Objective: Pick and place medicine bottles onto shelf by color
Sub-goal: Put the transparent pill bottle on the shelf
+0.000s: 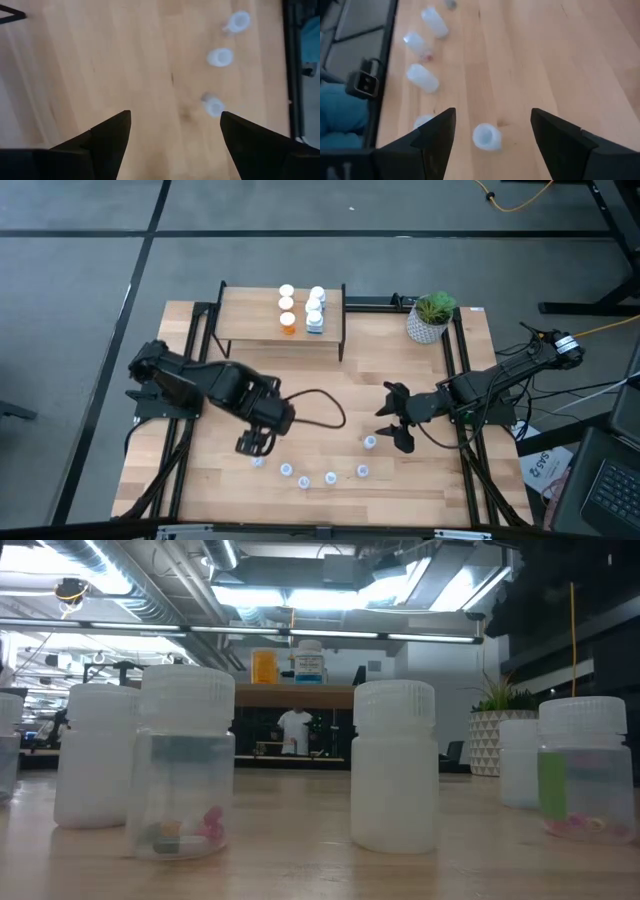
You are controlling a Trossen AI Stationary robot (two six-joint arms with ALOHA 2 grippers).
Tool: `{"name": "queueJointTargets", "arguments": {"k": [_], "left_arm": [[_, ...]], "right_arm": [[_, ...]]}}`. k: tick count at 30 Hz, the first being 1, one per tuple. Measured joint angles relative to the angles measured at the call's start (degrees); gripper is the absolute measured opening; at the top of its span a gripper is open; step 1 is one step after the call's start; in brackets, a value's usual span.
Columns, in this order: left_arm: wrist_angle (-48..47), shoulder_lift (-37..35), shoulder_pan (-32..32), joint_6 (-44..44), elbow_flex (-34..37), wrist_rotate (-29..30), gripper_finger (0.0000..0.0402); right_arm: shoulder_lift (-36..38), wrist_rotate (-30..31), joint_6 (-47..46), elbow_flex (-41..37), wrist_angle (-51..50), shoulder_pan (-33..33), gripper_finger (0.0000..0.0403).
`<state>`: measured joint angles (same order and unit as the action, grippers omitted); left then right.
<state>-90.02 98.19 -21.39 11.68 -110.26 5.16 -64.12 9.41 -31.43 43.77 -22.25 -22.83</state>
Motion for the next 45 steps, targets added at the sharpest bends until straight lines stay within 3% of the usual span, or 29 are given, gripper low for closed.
{"name": "queueJointTargets", "arguments": {"k": [8, 17, 27, 30, 34, 39, 45], "left_arm": [[0.00, 0.02, -5.84, 8.42, 0.00, 1.59, 0.0301], [0.00, 0.04, -11.15, 14.60, 0.02, 5.84, 0.0301], [0.00, 0.07, -15.17, 19.36, 0.04, 9.65, 0.0301], [0.02, 0.07, -15.82, 20.74, 0.04, 10.83, 0.0301], [0.02, 0.07, -16.39, 21.27, 0.04, 11.38, 0.0301], [0.04, 0.07, -16.87, 21.32, 0.04, 13.47, 0.0301], [0.02, 0.07, -16.87, 21.34, 0.04, 13.60, 0.0301]], "right_arm": [[-0.02, 0.02, -1.28, 0.00, 7.55, 0.31, 0.0261], [-0.02, -0.53, -10.32, 0.00, 6.41, 0.31, 0.0261], [-0.02, -5.59, -10.02, 0.00, 6.37, 0.26, 0.0261], [-0.02, -9.87, -5.82, 0.00, 6.35, 0.26, 0.0261], [-0.02, -14.99, 6.71, 0.00, 5.46, -0.80, 0.0261], [-0.02, -10.99, 13.55, 0.00, 5.35, -2.32, 0.0261], [-0.36, -8.25, 11.43, 0.22, 4.31, -3.02, 0.0261]]}}
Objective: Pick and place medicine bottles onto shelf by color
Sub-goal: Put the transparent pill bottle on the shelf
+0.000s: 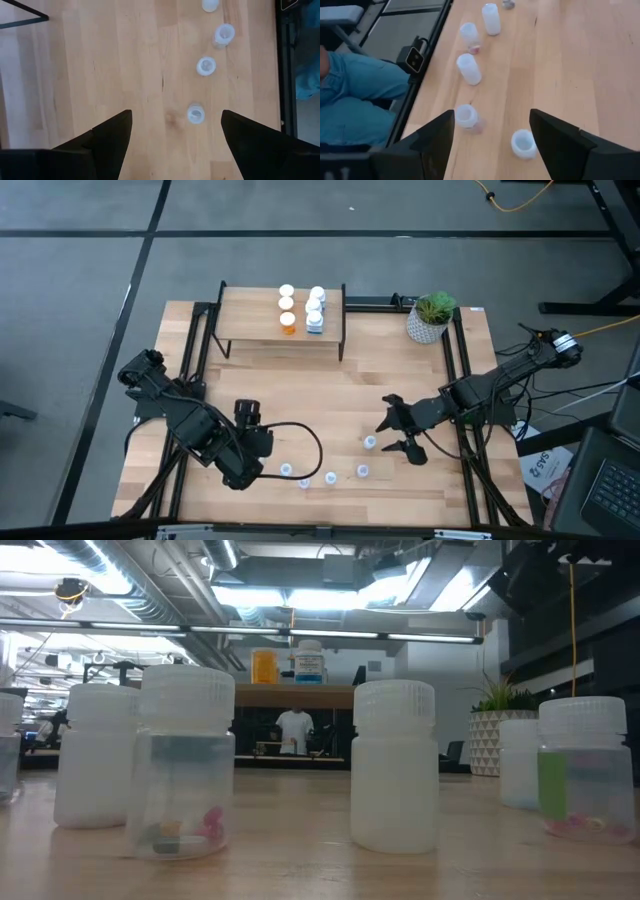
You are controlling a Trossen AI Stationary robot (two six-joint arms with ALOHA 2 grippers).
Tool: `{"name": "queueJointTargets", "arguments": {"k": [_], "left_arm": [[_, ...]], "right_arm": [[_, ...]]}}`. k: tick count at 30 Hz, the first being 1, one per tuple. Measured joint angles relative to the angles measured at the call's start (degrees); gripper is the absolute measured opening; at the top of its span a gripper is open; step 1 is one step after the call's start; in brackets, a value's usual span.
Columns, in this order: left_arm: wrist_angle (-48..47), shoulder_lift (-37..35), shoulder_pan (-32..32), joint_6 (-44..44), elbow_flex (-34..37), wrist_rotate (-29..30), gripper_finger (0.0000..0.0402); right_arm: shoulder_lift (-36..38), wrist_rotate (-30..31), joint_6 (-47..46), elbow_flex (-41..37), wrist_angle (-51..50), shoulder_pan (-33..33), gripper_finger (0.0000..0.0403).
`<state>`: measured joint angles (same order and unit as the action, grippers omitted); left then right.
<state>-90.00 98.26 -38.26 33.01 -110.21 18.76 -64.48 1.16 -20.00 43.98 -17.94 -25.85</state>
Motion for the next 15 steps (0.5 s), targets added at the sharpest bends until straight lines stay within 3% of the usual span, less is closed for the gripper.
{"name": "queueJointTargets", "arguments": {"k": [7, 15], "left_arm": [[0.02, 0.02, 0.02, 0.05, 0.00, 0.04, 0.0301], [0.02, 0.02, -0.12, 1.47, 0.00, 0.09, 0.0301]], "right_arm": [[-10.48, 0.29, 0.25, 8.17, -3.64, 0.02, 0.0261], [-26.55, 0.96, 3.73, 29.56, -34.51, 0.02, 0.0261]]}}
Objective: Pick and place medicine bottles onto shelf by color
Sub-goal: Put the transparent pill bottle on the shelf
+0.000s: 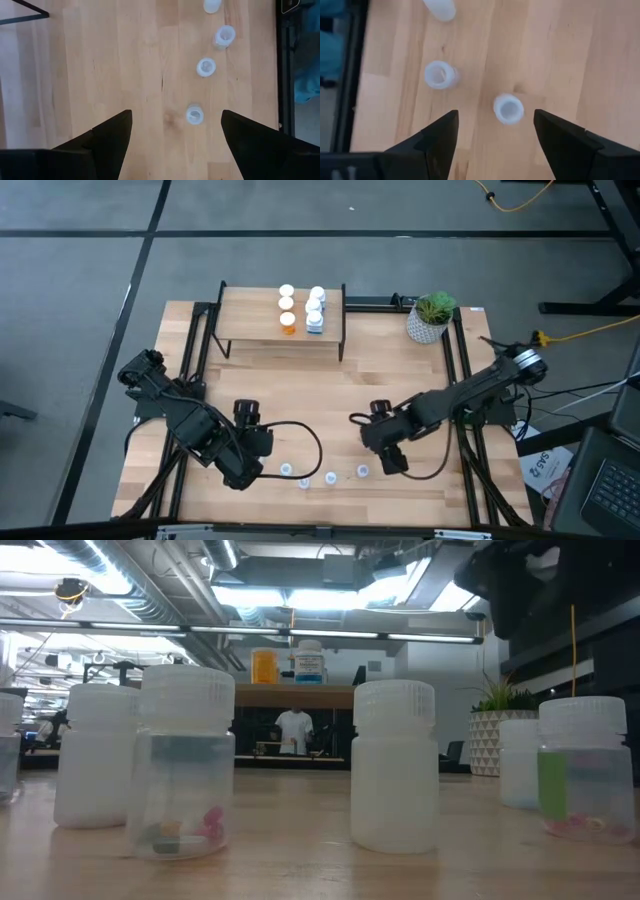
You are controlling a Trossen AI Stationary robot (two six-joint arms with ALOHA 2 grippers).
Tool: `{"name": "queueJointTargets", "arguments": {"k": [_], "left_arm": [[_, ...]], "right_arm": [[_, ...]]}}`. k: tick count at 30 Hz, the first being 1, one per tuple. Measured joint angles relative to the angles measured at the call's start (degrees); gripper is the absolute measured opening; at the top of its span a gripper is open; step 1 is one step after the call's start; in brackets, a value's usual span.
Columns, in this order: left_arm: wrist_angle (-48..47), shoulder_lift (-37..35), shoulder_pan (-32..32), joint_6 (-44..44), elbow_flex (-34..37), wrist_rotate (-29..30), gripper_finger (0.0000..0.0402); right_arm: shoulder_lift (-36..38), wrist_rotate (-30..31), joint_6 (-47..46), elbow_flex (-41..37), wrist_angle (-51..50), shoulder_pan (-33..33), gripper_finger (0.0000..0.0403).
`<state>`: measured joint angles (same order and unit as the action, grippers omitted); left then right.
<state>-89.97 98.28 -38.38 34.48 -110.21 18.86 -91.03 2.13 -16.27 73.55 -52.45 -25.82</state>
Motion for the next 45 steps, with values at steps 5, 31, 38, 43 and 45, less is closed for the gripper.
{"name": "queueJointTargets", "arguments": {"k": [5, 31, 38, 43, 45], "left_arm": [[-0.02, 0.00, -0.27, 0.04, 0.00, 0.04, 0.0301], [0.00, 0.00, -1.28, 2.01, 0.00, 0.15, 0.0301], [0.00, 0.00, -1.28, 2.01, 0.00, 0.21, 0.0301], [0.00, 0.00, -1.28, 2.01, 0.00, 0.25, 0.0301], [0.00, 0.00, -1.28, 2.01, 0.00, 0.26, 0.0301]], "right_arm": [[-4.00, -0.10, 0.30, 2.92, -2.57, -0.44, 0.0261], [-3.62, 5.31, -0.15, -7.48, 9.11, -1.18, 0.0261], [-6.39, 5.81, -0.15, -7.48, 7.75, -1.16, 0.0261], [-8.04, 7.74, -0.15, -7.48, 7.96, -1.22, 0.0261], [-8.73, 8.29, -0.15, -7.48, 7.72, -1.19, 0.0261]]}}
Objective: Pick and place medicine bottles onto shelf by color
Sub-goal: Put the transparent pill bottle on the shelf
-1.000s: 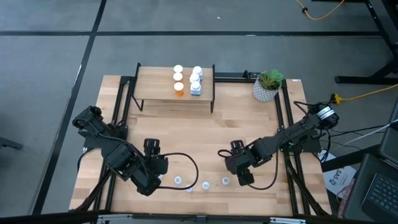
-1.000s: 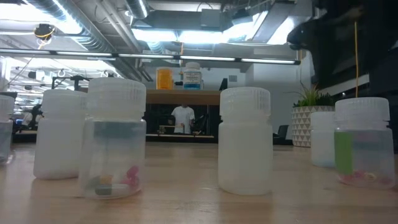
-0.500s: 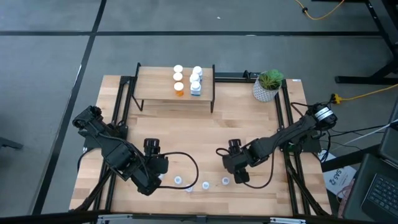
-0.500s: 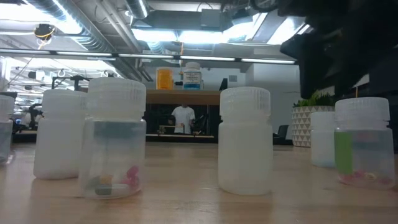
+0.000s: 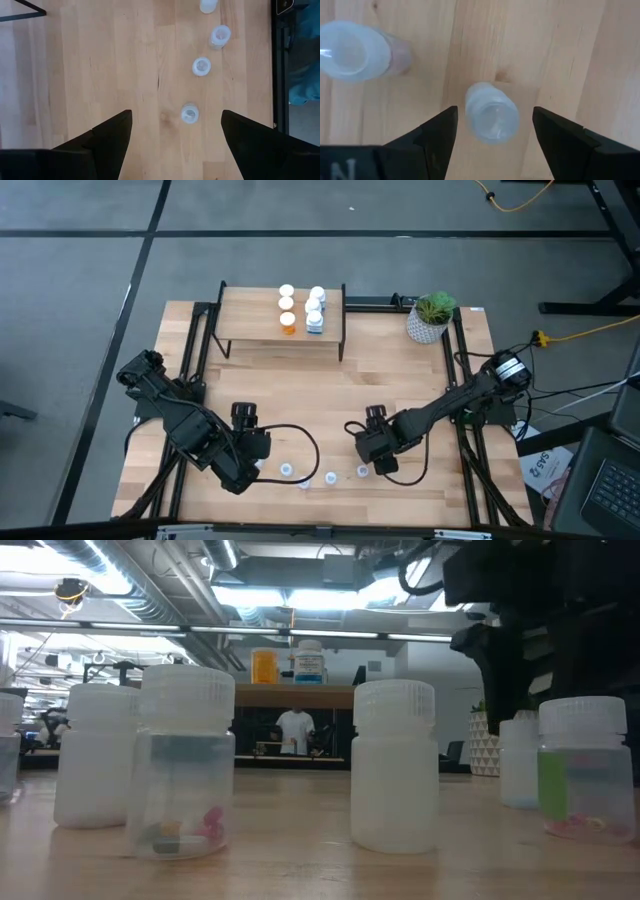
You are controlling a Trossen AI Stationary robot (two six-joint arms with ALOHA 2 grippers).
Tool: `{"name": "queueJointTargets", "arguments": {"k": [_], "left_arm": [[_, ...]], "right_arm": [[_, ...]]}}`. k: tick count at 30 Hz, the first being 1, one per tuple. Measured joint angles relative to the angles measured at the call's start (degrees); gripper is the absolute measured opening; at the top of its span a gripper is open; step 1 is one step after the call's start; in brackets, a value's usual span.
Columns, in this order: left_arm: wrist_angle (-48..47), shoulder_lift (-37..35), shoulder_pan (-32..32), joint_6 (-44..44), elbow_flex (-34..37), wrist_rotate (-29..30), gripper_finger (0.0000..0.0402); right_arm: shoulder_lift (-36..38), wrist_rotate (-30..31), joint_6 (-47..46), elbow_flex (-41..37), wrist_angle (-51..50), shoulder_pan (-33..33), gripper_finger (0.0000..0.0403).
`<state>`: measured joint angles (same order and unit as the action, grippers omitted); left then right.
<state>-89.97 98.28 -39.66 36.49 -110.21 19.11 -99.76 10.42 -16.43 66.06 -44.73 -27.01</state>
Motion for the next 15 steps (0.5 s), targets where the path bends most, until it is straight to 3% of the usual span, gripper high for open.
{"name": "queueJointTargets", "arguments": {"k": [4, 15], "left_arm": [[0.02, 0.00, 0.00, 0.00, 0.00, 0.00, 0.0301], [0.01, 0.00, 0.00, -0.21, 0.00, 0.00, 0.0300]], "right_arm": [[-0.40, 0.13, -0.66, 0.00, 0.35, 0.01, 0.0245], [-0.92, 0.06, -2.80, 0.07, 2.22, 0.01, 0.0139]]}}
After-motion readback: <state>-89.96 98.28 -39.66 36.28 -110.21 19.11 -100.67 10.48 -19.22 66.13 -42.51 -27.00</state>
